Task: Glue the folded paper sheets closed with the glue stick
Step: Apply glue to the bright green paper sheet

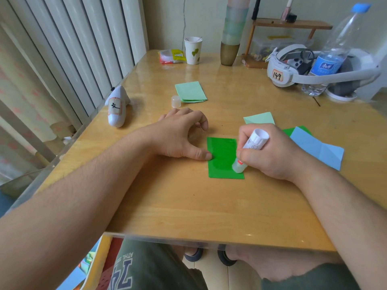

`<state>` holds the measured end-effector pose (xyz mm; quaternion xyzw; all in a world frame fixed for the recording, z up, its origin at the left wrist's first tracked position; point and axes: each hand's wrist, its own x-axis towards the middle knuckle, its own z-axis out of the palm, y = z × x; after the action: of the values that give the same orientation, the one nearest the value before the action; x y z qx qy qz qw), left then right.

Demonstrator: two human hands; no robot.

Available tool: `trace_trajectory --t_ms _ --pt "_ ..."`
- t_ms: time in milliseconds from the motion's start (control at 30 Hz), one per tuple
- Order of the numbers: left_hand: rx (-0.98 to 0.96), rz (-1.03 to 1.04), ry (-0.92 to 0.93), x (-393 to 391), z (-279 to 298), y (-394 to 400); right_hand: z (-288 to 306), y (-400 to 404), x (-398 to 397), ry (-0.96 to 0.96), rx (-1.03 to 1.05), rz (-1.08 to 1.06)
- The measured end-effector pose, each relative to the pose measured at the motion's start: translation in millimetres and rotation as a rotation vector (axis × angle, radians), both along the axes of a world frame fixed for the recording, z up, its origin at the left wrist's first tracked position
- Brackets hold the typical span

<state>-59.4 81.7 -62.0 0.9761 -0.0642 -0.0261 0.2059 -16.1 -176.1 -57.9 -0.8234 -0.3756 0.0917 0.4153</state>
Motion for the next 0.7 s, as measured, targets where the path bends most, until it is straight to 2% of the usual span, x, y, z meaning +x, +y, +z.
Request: trace_trajectory --t_ms 167,233,500,700 --pt "0.009 -0.003 0.004 1 0 0 6 3 -2 0.06 0.345 0.006" --pt "0.004 -0.004 0.003 1 1 0 5 6 -3 0.086 0.405 0.015" --pt "-0.008 0.012 0.007 0 2 -1 2 14 -8 0.074 0.32 0.048" --pt "0.024 0.012 0.013 -1 2 -3 -4 23 -12 -0.04 0.166 0.034"
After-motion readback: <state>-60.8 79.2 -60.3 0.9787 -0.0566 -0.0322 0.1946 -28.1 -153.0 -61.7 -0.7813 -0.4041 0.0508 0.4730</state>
